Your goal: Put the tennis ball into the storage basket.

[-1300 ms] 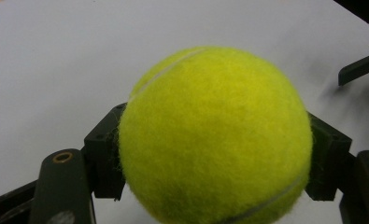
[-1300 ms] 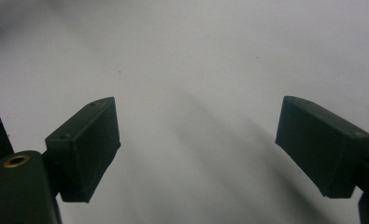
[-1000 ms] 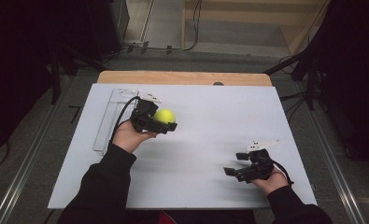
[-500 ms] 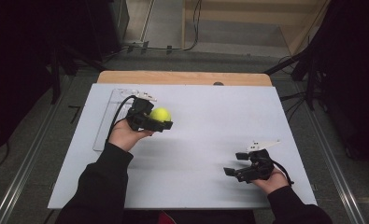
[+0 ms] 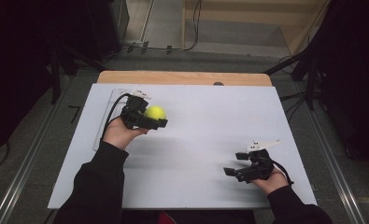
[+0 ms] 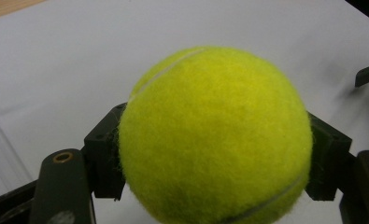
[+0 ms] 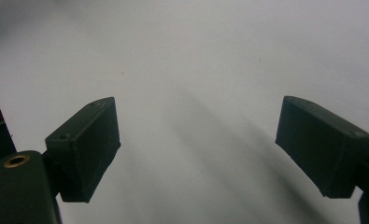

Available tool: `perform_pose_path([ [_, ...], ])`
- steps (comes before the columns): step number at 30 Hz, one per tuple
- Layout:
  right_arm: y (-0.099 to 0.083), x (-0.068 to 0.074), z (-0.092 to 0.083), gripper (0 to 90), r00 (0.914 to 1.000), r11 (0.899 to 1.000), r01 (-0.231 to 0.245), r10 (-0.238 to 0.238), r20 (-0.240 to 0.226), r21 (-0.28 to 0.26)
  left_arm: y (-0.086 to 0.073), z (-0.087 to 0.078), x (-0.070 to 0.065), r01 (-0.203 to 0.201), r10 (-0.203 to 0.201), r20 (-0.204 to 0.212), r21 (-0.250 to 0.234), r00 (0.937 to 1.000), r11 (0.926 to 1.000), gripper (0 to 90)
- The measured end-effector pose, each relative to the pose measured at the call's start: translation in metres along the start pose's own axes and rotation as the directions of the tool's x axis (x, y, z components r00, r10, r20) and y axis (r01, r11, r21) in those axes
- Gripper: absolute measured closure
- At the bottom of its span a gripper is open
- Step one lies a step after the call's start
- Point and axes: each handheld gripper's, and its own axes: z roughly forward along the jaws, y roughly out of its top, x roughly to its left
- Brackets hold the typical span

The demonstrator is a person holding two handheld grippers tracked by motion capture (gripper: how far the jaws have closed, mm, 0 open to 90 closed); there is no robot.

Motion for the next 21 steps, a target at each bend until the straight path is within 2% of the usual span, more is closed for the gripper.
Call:
perform_pose_path([
  [9, 0.0, 0.0, 0.0, 11.9, 1.0, 1.0, 0.002, -0.002, 0.002, -0.003, -0.003, -0.006, 0.011, 0.026, -0.026, -0.024, -0.003, 0.9994, 0.9997, 26.4],
  [21, 0.0, 0.0, 0.0, 11.9, 1.0, 1.0, 0.001, -0.001, 0.002, -0.002, -0.005, -0.012, 0.021, 0.041, -0.041, -0.056, -0.004, 0.9976, 0.9991, 26.4],
])
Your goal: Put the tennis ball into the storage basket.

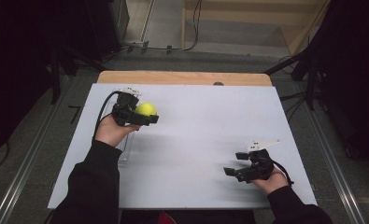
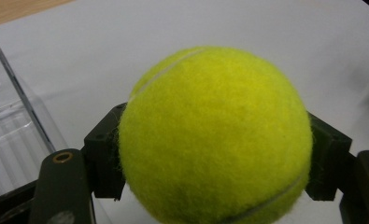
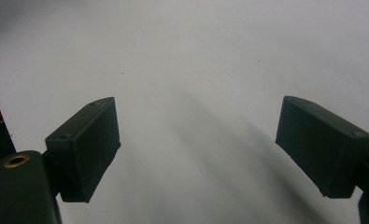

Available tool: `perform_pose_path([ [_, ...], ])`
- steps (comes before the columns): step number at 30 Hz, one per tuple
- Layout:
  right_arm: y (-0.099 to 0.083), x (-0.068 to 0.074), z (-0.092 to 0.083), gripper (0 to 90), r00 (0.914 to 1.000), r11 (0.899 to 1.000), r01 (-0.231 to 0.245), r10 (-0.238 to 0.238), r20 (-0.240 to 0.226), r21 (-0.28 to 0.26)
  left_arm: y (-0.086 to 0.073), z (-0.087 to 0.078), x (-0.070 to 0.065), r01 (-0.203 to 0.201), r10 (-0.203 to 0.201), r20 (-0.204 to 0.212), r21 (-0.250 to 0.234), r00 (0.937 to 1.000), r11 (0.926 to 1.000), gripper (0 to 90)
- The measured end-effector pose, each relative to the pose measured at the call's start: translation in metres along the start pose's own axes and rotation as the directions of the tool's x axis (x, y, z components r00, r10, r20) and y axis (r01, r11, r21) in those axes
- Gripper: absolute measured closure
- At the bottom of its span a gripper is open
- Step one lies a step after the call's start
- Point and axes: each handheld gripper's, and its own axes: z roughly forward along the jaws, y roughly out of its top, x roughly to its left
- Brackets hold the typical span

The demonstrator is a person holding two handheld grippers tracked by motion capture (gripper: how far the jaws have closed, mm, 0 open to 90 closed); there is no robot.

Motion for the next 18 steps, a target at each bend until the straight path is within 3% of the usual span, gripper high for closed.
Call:
perform_pose_path([
  [18, 0.001, 0.0, 0.001, 11.9, 1.0, 1.0, 0.008, -0.008, -0.002, 0.003, -0.006, -0.012, 0.016, 0.042, -0.043, -0.032, -0.019, 0.9986, 0.9989, 26.4],
])
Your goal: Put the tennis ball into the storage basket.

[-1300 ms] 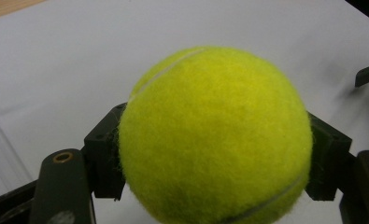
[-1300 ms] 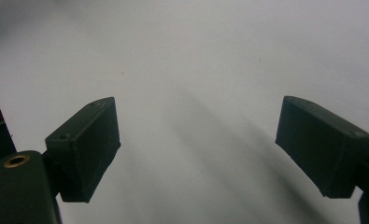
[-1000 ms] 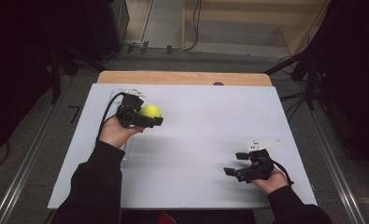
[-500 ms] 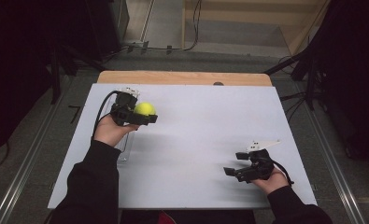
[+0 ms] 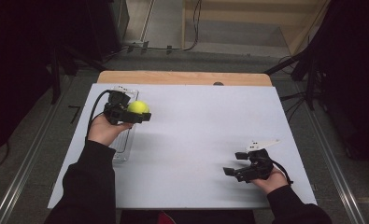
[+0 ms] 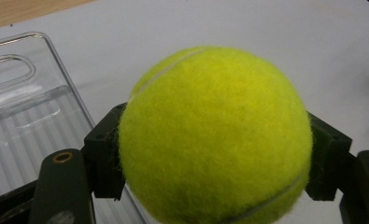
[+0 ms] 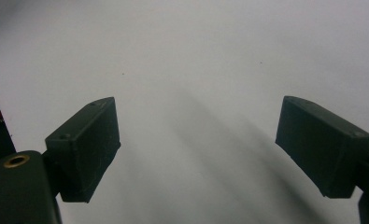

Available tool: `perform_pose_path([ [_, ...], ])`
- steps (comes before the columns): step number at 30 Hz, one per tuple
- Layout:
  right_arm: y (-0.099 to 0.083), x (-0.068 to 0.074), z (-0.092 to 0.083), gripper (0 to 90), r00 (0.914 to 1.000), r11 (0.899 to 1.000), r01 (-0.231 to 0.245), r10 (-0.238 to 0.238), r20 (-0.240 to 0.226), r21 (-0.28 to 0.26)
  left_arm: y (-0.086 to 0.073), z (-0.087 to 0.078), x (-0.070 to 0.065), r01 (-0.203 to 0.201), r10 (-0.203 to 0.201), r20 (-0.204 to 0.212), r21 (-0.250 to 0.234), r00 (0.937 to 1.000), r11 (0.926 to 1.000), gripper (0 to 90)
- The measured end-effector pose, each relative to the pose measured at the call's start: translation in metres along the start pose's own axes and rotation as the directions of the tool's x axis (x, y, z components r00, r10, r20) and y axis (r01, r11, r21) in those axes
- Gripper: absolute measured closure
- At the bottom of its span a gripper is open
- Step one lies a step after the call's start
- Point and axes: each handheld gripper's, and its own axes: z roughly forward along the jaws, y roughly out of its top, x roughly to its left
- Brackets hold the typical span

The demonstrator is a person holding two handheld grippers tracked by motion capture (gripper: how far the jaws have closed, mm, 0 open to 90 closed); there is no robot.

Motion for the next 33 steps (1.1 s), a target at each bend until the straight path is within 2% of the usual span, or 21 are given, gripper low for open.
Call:
perform_pose_path([
  [8, 0.001, 0.0, 0.001, 11.9, 1.0, 1.0, 0.001, -0.001, -0.004, 0.001, -0.002, -0.006, 0.006, 0.017, -0.017, -0.005, -0.002, 0.9998, 0.9999, 26.4],
  [13, 0.001, 0.0, 0.001, 11.9, 1.0, 1.0, 0.004, -0.004, -0.005, 0.002, -0.004, -0.011, 0.012, 0.033, -0.033, -0.022, -0.013, 0.9992, 0.9994, 26.4],
  [16, 0.001, 0.0, 0.001, 11.9, 1.0, 1.0, 0.004, -0.004, -0.005, 0.001, -0.005, -0.014, 0.014, 0.035, -0.035, -0.048, -0.013, 0.9982, 0.9993, 26.4],
  [19, 0.001, 0.0, 0.001, 11.9, 1.0, 1.0, 0.003, -0.003, -0.004, 0.0, -0.006, -0.016, 0.018, 0.046, -0.047, -0.05, -0.02, 0.9977, 0.9987, 26.4],
  [33, 0.001, 0.0, 0.001, 11.8, 1.0, 1.0, 0.003, -0.003, -0.003, 0.001, -0.014, -0.025, 0.038, 0.104, -0.107, -0.102, -0.032, 0.989, 0.9941, 26.3],
])
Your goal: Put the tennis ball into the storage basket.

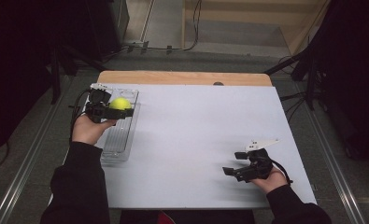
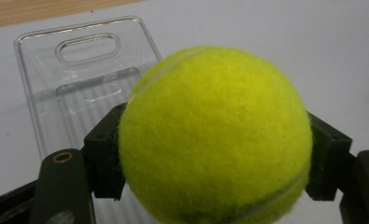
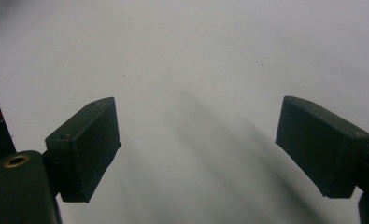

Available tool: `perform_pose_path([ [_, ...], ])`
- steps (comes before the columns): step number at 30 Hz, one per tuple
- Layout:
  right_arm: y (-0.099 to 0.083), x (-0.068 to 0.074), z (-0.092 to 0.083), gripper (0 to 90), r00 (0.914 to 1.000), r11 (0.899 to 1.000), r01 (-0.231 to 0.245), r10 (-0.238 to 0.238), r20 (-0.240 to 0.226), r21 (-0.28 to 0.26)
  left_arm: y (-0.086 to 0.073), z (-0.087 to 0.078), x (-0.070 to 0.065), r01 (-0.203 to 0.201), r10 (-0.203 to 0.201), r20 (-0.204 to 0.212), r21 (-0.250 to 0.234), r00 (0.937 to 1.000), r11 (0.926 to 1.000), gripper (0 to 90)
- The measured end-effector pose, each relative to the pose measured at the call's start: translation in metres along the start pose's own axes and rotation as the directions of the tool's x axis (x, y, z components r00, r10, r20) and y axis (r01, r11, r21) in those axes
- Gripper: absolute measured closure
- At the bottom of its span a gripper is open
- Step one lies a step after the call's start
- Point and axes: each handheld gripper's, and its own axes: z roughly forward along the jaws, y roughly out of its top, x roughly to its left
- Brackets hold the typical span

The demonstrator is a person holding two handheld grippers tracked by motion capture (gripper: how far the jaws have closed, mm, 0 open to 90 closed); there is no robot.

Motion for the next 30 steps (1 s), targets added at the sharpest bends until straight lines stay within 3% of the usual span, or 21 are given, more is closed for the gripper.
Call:
perform_pose_path([
  [19, 0.0, 0.0, 0.0, 11.9, 1.0, 1.0, 0.004, -0.004, 0.002, 0.003, -0.008, -0.01, 0.024, 0.07, -0.071, -0.05, -0.021, 0.9962, 0.9973, 26.3],
  [30, 0.0, 0.0, 0.0, 11.9, 1.0, 1.0, 0.002, -0.002, 0.002, 0.003, -0.009, -0.006, 0.025, 0.07, -0.07, -0.058, -0.008, 0.9959, 0.9975, 26.2],
])
